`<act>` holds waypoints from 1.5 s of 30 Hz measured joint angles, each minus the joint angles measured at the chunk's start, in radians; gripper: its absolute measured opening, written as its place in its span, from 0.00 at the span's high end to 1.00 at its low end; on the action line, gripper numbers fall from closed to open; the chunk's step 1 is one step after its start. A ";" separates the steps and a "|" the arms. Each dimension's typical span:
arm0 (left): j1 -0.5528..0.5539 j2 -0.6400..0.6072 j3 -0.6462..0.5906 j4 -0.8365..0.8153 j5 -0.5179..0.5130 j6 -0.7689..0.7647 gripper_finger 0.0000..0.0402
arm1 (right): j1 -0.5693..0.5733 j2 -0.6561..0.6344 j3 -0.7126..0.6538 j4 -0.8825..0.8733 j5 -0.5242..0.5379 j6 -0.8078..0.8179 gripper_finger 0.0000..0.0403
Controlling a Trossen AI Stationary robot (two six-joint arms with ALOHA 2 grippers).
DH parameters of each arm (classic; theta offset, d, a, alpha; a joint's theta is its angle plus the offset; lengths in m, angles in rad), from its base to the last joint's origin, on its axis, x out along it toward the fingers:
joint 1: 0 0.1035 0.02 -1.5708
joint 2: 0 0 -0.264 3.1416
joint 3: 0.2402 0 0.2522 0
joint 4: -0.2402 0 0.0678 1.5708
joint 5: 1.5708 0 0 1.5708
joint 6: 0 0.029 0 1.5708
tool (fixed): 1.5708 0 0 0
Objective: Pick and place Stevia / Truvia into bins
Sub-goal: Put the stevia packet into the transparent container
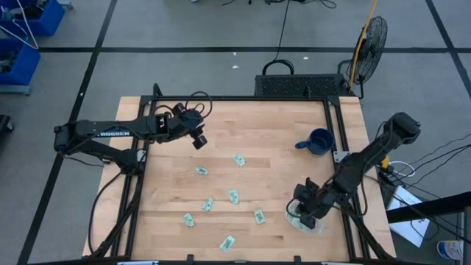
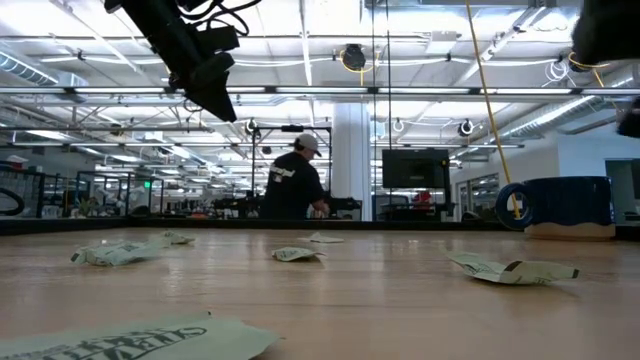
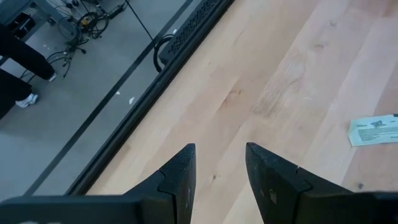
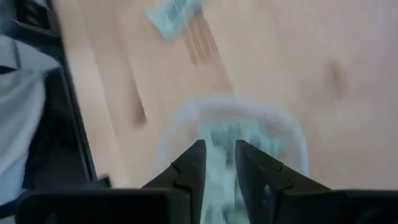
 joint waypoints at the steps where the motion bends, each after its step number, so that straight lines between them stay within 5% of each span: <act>1: 0.000 0.000 0.000 0.007 0.001 0.000 0.63 | -0.009 -0.008 0.000 0.015 0.027 -0.061 0.79; 8: 0.000 0.000 0.000 0.102 0.003 0.011 0.63 | -0.135 -0.049 0.002 0.173 0.393 -0.614 0.76; 11: 0.000 0.000 0.000 0.124 0.019 0.015 0.63 | -0.251 -0.027 0.002 0.247 0.455 -0.727 0.75; 13: 0.000 0.000 0.000 0.125 0.019 0.027 0.63 | -0.343 0.015 0.002 0.329 0.413 -0.810 0.73; 20: 0.000 0.000 0.000 0.075 0.027 0.023 0.63 | -0.561 0.258 0.002 0.755 0.028 -1.123 0.66; 29: 0.000 0.000 0.000 0.022 0.028 0.032 0.63 | -0.744 0.512 0.002 1.117 0.004 -1.246 0.57; 36: 0.000 0.000 0.000 0.022 0.026 0.061 0.63 | -0.859 0.628 0.041 1.137 -0.142 -1.137 0.57; 45: 0.000 0.000 0.000 0.022 0.021 0.055 0.63 | -0.896 0.726 0.112 1.095 -0.152 -1.172 0.57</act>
